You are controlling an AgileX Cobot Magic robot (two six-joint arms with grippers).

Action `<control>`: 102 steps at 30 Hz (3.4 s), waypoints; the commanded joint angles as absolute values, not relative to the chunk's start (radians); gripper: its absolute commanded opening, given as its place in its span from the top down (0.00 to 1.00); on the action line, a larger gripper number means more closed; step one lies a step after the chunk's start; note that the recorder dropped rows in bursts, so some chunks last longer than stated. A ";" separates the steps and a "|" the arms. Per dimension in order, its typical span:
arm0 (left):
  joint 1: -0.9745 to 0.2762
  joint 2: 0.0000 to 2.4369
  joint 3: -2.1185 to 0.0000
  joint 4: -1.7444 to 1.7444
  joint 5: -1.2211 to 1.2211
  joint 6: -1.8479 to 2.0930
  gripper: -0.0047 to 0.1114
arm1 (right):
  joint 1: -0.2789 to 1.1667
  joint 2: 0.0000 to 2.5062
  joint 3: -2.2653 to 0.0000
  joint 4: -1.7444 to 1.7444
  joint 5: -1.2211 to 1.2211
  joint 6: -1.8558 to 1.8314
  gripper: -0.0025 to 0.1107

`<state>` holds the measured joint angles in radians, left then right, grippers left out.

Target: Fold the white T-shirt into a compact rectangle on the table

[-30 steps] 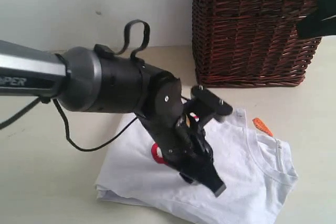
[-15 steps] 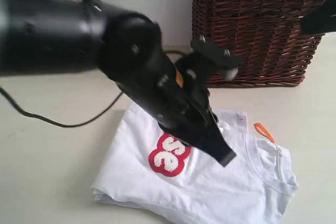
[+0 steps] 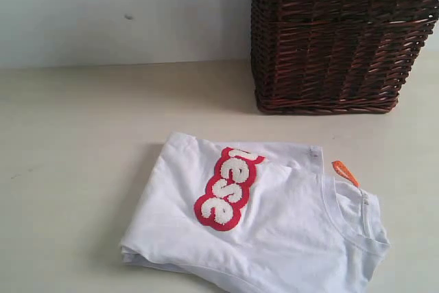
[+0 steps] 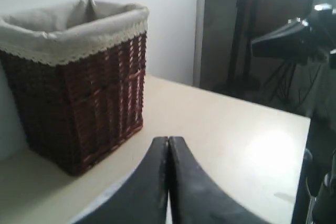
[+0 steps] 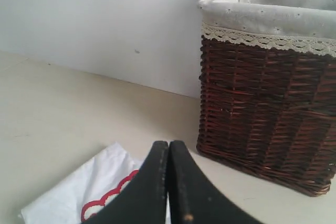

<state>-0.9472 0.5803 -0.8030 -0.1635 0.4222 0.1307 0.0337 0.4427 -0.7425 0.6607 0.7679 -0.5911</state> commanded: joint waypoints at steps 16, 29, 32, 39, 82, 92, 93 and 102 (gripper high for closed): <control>-0.937 0.004 -0.253 -0.115 0.117 0.060 0.96 | 0.035 0.000 -0.446 0.576 0.491 -0.311 0.98; -0.937 0.004 0.000 -0.164 0.128 -0.113 0.96 | 0.035 0.000 -0.278 0.670 0.413 -0.308 0.98; -0.937 0.004 0.000 -0.180 0.181 -0.141 0.96 | 0.035 0.000 -0.276 0.683 0.416 -0.308 0.98; -0.937 0.004 0.000 -0.180 0.215 -0.139 0.96 | 0.035 0.000 -0.276 0.677 0.416 -0.172 0.98; -0.069 0.000 0.000 -0.144 0.354 0.128 0.96 | 0.035 0.000 -0.276 0.677 0.416 -0.174 0.98; 0.109 0.000 0.000 -0.118 0.352 0.124 0.96 | 0.035 0.000 -0.276 0.677 0.416 -0.174 0.98; 0.109 0.000 0.000 -0.106 0.352 0.115 0.96 | 0.035 0.000 -0.276 0.677 0.416 -0.174 0.98; 0.109 0.000 0.000 -0.006 0.346 -0.049 0.96 | 0.035 0.000 -0.276 0.677 0.416 -0.174 0.98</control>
<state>0.1058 0.0053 -0.0031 -0.0195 0.3571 -0.0237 0.0337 0.0029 -0.2808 0.6766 0.4267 -0.1693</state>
